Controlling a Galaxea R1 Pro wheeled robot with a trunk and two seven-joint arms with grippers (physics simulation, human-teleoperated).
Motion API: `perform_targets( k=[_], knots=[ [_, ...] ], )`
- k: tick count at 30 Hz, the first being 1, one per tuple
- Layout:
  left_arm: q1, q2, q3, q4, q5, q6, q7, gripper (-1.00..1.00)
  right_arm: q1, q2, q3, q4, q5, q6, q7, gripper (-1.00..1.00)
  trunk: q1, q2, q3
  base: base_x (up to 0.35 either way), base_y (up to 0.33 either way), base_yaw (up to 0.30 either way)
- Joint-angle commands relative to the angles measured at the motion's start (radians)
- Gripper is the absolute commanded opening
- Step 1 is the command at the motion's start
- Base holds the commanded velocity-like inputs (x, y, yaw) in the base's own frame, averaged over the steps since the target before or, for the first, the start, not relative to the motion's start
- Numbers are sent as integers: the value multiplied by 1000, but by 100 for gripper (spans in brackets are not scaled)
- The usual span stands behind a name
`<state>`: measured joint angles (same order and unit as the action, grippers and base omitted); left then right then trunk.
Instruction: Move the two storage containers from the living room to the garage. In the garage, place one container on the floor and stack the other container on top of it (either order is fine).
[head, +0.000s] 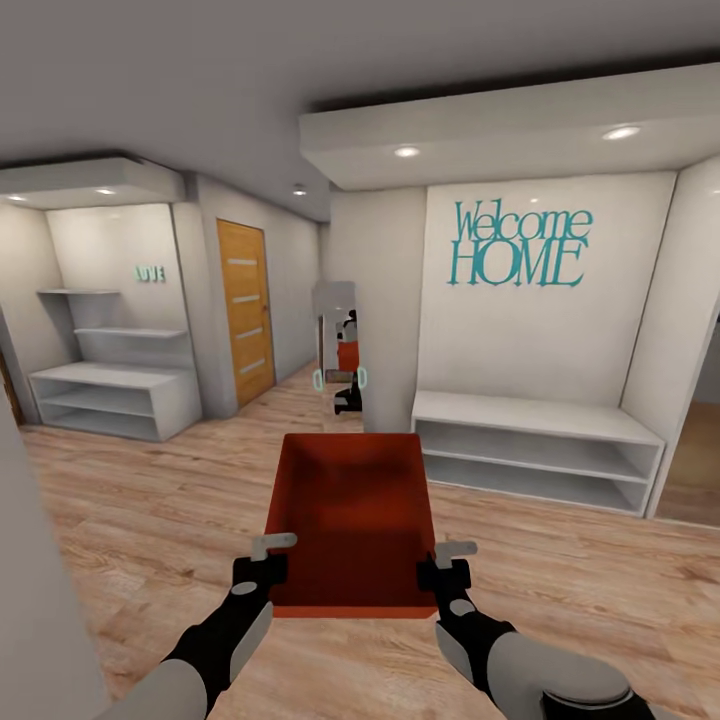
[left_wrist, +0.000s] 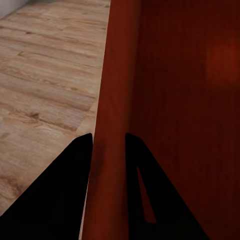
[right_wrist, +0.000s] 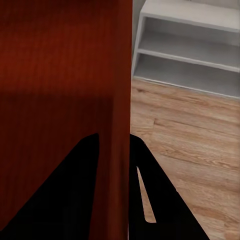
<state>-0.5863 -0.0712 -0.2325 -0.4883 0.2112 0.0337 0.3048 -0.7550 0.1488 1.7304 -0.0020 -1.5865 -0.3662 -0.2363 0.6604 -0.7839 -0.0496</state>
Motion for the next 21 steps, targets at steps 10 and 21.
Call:
perform_targets(
  k=[10,21],
  knots=[
    [0,5,-5,0,14,5,14,-100,-1,0,173,-3,-169,-5,-3,-100,1,-1,-2,297,0,0],
    [0,5,9,0,14,5,14,-100,-1,0,-325,-3,327,-5,-3,-100,1,-1,-2,321,0,0]
  ],
)
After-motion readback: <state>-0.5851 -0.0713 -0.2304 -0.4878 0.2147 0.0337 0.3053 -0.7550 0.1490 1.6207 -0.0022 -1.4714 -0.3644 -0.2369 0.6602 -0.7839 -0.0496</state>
